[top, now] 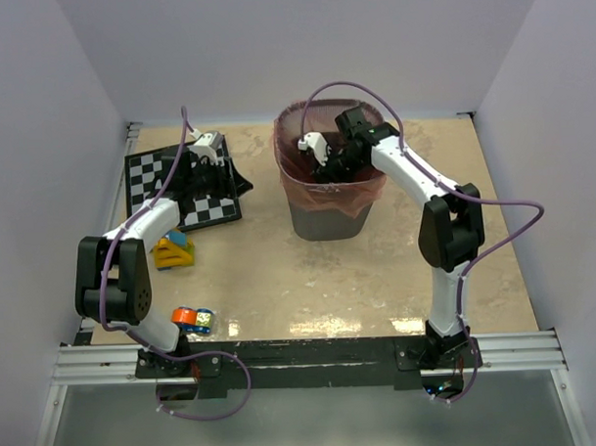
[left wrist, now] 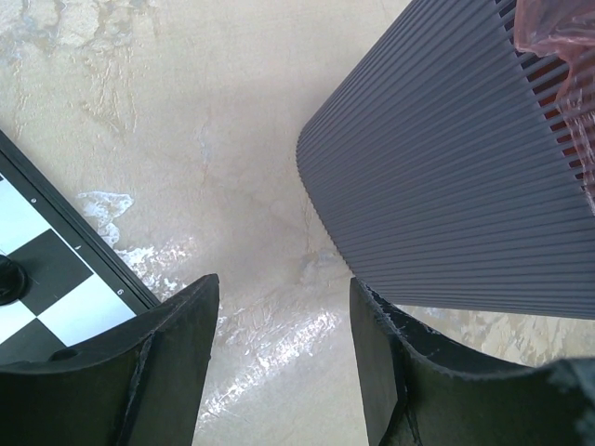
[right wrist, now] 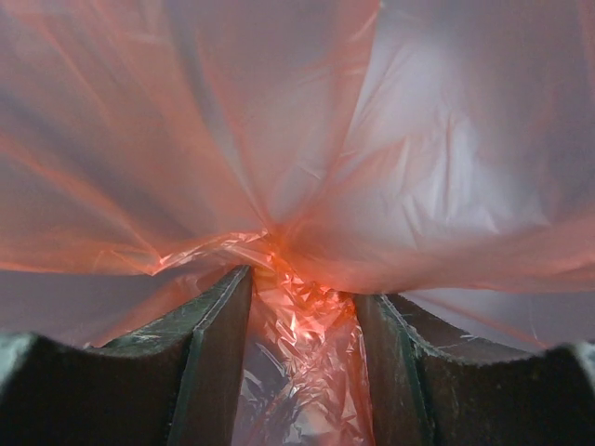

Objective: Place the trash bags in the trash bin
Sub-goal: Place the trash bag in the trash bin.

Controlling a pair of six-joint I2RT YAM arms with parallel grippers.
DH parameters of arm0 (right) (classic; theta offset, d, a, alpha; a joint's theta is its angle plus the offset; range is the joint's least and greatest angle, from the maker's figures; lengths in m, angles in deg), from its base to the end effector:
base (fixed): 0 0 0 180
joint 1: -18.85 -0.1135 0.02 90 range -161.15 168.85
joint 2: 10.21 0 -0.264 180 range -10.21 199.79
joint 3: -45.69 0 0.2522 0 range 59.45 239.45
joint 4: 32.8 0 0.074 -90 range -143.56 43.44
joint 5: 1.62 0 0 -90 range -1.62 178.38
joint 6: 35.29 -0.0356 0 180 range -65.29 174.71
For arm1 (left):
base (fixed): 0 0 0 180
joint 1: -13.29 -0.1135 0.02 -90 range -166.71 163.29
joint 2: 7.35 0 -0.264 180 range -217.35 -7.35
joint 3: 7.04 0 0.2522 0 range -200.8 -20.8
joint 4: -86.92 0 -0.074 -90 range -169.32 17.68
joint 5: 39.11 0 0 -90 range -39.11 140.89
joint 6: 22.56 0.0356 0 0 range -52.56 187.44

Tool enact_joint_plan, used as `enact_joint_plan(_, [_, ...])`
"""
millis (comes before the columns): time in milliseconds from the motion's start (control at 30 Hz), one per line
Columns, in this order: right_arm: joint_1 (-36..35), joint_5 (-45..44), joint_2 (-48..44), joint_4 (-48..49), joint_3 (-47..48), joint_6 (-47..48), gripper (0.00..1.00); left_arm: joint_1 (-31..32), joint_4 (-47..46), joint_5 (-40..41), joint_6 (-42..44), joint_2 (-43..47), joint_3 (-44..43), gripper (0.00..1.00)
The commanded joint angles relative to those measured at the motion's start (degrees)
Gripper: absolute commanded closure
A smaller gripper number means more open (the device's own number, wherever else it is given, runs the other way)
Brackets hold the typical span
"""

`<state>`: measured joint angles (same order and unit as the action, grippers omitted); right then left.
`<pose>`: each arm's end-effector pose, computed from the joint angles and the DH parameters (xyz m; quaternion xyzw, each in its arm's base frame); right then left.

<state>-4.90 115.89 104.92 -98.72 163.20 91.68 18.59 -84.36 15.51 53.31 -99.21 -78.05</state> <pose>0.3880 0.1887 0.2685 -0.5249 0.7884 0.2043 0.2475 0.3504 -0.0532 0.2368 0.0891 0.8326 -0.3397 0.4283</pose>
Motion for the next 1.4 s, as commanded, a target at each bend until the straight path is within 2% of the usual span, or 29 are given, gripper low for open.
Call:
enact_joint_plan(0, [-0.7,-1.3,-0.6,3.5,-1.5,1.2,0.5,-0.5,-1.2,-1.4,-0.4,2.2,0.1,0.37])
enact_joint_plan(400, [-0.9,-2.4,0.5,3.8,-2.2,0.6,0.5,-0.5,-0.8,-1.5,-0.2,2.6,0.7,0.37])
enact_joint_plan(700, [-0.9,-2.6,0.0,5.3,-6.6,0.2,0.5,-0.5,-0.4,-1.7,0.1,3.7,1.0,0.37])
enact_joint_plan(1067, [-1.0,-3.1,-0.7,5.0,-4.4,-0.2,0.49,-0.4,-0.2,-1.6,0.1,5.5,1.6,0.37])
enact_joint_plan(1200, [-1.0,-3.2,-5.7,4.3,0.3,-2.1,0.39,-0.4,1.9,-0.8,2.6,6.2,-0.1,0.37])
enact_joint_plan(1367, [-0.9,-5.1,-12.1,3.8,5.3,-6.8,0.08,-0.4,4.6,1.1,8.1,7.4,-3.7,0.34])
